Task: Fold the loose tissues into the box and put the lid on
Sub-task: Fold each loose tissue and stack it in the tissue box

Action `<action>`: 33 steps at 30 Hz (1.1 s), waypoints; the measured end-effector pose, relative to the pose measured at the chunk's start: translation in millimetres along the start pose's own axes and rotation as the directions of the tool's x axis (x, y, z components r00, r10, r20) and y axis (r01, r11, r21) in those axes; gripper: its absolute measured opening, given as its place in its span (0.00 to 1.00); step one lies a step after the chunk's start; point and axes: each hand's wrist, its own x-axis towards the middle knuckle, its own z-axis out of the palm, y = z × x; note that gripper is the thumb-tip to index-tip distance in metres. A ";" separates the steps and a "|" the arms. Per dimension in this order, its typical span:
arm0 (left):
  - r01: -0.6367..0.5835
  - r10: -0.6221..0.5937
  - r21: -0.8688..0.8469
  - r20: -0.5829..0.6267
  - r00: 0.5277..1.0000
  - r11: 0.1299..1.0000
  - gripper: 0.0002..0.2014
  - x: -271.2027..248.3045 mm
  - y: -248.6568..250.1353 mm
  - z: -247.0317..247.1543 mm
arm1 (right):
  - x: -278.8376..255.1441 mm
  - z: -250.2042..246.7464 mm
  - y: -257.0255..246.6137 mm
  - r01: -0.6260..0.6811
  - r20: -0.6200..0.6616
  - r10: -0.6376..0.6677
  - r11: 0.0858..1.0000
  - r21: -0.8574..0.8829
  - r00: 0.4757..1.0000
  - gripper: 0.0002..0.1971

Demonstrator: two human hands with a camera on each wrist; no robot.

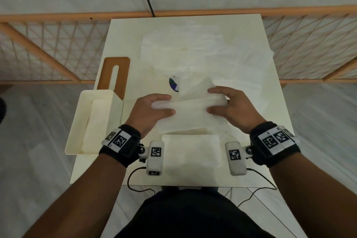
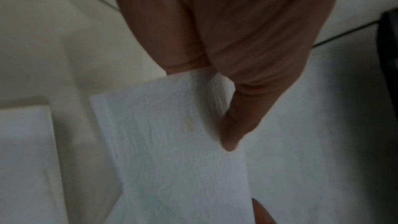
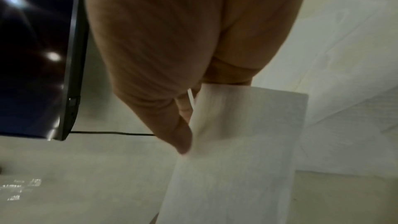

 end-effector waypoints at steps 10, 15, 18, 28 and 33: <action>-0.101 0.103 0.269 0.006 0.995 0.958 0.05 -8.6 -14.3 -8.0 | -4.5 7.6 17.4 -0.002 -0.131 -0.014 0.992 -0.124 0.991 0.08; -0.176 0.190 0.440 0.012 0.982 0.881 0.07 -8.3 -25.9 -8.7 | -12.0 7.0 22.4 0.080 -0.173 -0.150 0.931 -0.356 0.974 0.02; -0.199 0.210 0.496 0.034 0.977 0.845 0.05 -13.9 -28.7 -11.3 | -22.1 5.5 22.8 0.112 -0.113 -0.188 0.870 -0.479 0.976 0.01; 0.009 -0.008 0.463 -0.005 1.000 0.886 0.09 -28.7 -75.6 -14.3 | -40.5 12.9 63.4 -0.109 -0.086 0.086 0.941 -0.321 0.993 0.06; 0.073 -0.043 0.567 -0.066 0.997 0.821 0.10 -20.8 -112.9 0.3 | -31.3 35.9 101.8 -0.175 -0.135 0.123 0.847 -0.502 0.983 0.08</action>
